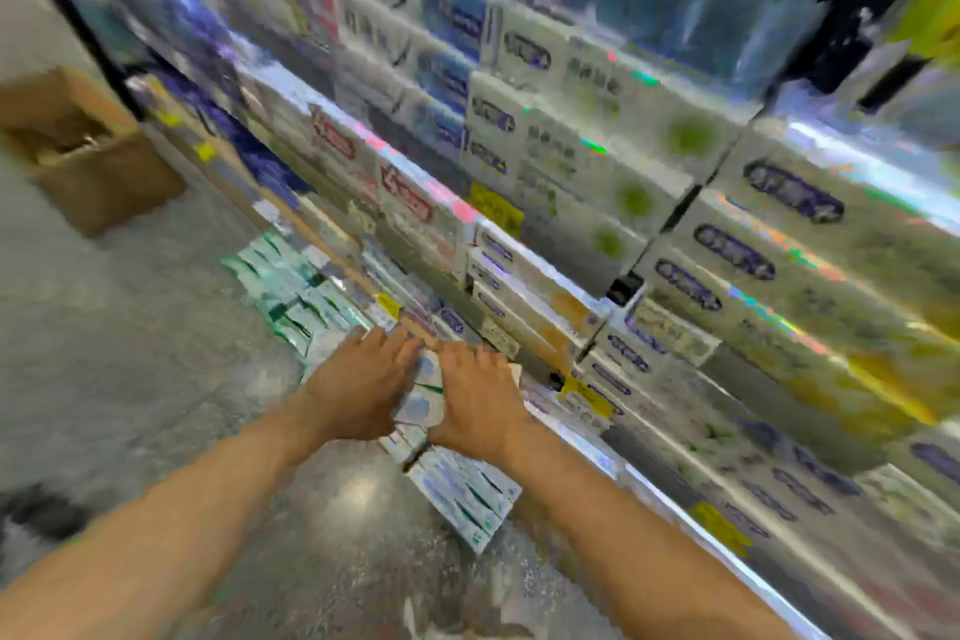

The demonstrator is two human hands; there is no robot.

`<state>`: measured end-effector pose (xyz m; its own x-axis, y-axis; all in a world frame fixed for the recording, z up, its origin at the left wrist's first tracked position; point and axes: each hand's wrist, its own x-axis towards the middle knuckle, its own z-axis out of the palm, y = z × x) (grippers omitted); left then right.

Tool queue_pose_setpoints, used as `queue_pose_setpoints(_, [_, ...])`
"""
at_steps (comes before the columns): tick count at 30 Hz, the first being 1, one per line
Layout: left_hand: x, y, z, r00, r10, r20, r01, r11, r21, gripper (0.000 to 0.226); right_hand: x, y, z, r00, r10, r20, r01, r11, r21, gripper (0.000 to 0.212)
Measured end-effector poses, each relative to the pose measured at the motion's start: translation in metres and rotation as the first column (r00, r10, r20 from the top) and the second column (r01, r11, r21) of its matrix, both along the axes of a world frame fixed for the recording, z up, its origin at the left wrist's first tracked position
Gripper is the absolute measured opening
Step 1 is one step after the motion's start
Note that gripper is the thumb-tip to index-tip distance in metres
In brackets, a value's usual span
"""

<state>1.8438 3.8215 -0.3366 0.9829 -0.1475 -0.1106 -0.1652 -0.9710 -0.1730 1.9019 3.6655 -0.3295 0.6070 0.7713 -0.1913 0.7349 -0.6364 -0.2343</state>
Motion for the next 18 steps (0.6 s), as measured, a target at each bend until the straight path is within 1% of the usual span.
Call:
queue_pose_setpoints(2, [-0.021, 0.019, 0.074, 0.992, 0.119, 0.031, -0.118, 0.992, -0.054, 0.082, -0.008, 0.022, 0.076, 0.985, 0.079, 0.154, -0.087, 0.995, 0.046, 0.081])
queue_pose_setpoints(4, [-0.047, 0.029, 0.148, 0.971, 0.222, 0.094, -0.213, 0.972, -0.1, 0.084, -0.02, 0.039, 0.147, 0.963, 0.129, 0.237, -0.16, 0.98, 0.117, 0.085])
queue_pose_setpoints(6, [-0.071, 0.039, 0.213, 0.943, 0.287, 0.17, -0.262, 0.952, -0.157, 0.079, -0.032, 0.055, 0.209, 0.939, 0.199, 0.282, -0.258, 0.948, 0.189, 0.086])
queue_pose_setpoints(8, [-0.092, 0.044, 0.271, 0.899, 0.341, 0.273, -0.3, 0.936, -0.183, 0.069, -0.045, 0.065, 0.267, 0.901, 0.225, 0.371, -0.321, 0.92, 0.223, 0.09])
queue_pose_setpoints(10, [-0.111, 0.045, 0.328, 0.845, 0.39, 0.366, -0.341, 0.92, -0.194, 0.066, -0.056, 0.071, 0.324, 0.854, 0.228, 0.467, -0.369, 0.899, 0.236, 0.094])
queue_pose_setpoints(12, [-0.128, 0.044, 0.374, 0.79, 0.458, 0.409, -0.404, 0.889, -0.215, 0.069, -0.066, 0.072, 0.374, 0.803, 0.202, 0.561, -0.415, 0.866, 0.281, 0.097])
queue_pose_setpoints(13, [-0.137, 0.043, 0.392, 0.754, 0.502, 0.423, -0.438, 0.865, -0.245, 0.073, -0.072, 0.07, 0.394, 0.783, 0.151, 0.604, -0.418, 0.846, 0.331, 0.099])
queue_pose_setpoints(14, [-0.146, 0.04, 0.409, 0.709, 0.559, 0.431, -0.474, 0.829, -0.297, 0.077, -0.078, 0.067, 0.407, 0.786, 0.075, 0.613, -0.399, 0.82, 0.411, 0.1])
queue_pose_setpoints(15, [-0.155, 0.036, 0.425, 0.651, 0.621, 0.436, -0.508, 0.784, -0.357, 0.083, -0.086, 0.062, 0.416, 0.824, -0.016, 0.566, -0.348, 0.774, 0.529, 0.099])
queue_pose_setpoints(16, [-0.164, 0.03, 0.439, 0.588, 0.684, 0.431, -0.538, 0.729, -0.422, 0.088, -0.096, 0.055, 0.423, 0.88, -0.109, 0.462, -0.261, 0.702, 0.663, 0.096])
queue_pose_setpoints(17, [-0.173, 0.023, 0.453, 0.523, 0.748, 0.409, -0.558, 0.663, -0.498, 0.093, -0.107, 0.049, 0.43, 0.934, -0.171, 0.312, -0.15, 0.605, 0.782, 0.093])
queue_pose_setpoints(18, [-0.182, 0.015, 0.462, 0.463, 0.792, 0.397, -0.556, 0.609, -0.566, 0.095, -0.12, 0.043, 0.438, 0.983, -0.15, 0.108, -0.014, 0.524, 0.851, 0.093])
